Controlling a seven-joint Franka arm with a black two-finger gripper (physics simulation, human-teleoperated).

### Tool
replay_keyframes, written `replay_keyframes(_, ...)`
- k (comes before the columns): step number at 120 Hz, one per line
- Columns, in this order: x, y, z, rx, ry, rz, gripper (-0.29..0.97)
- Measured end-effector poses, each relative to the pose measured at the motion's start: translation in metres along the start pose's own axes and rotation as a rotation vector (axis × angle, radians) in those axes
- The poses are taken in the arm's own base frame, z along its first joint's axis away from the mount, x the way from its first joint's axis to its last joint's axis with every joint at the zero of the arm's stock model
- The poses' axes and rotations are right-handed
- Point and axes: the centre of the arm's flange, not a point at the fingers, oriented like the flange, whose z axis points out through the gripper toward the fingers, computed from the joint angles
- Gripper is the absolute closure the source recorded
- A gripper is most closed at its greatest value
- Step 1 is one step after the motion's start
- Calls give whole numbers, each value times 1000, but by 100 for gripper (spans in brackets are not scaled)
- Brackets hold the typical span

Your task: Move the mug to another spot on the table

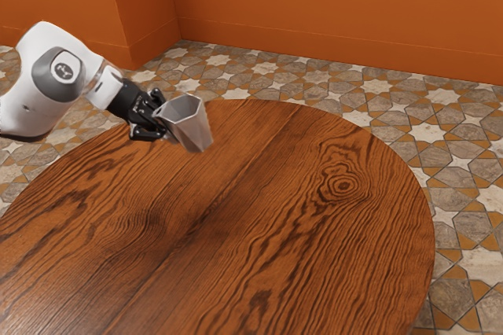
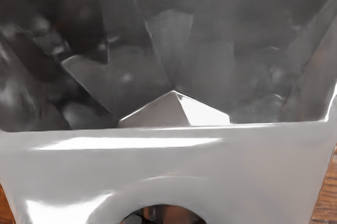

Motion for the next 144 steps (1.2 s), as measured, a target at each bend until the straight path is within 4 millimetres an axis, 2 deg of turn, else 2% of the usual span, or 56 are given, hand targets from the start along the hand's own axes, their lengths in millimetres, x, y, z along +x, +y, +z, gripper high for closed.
replay_keyframes(9, -21, -5, 13, -33, 15, 16, 68)
replay_keyframes(20, -47, -21, 35, -67, -4, 41, 68)
replay_keyframes(32, -64, -39, 53, -91, -41, 58, 68)
replay_keyframes(42, -88, -38, 78, -132, -66, 34, 68)
replay_keyframes(54, -111, -29, 110, -188, -103, -1, 68)
replay_keyframes(64, -115, -22, 130, -221, -122, -16, 68)
replay_keyframes(77, -121, -16, 145, -243, -130, -47, 68)
replay_keyframes(117, -130, -13, 156, -248, -150, -135, 67)
replay_keyframes(144, -132, -12, 162, -258, -146, -176, 44)
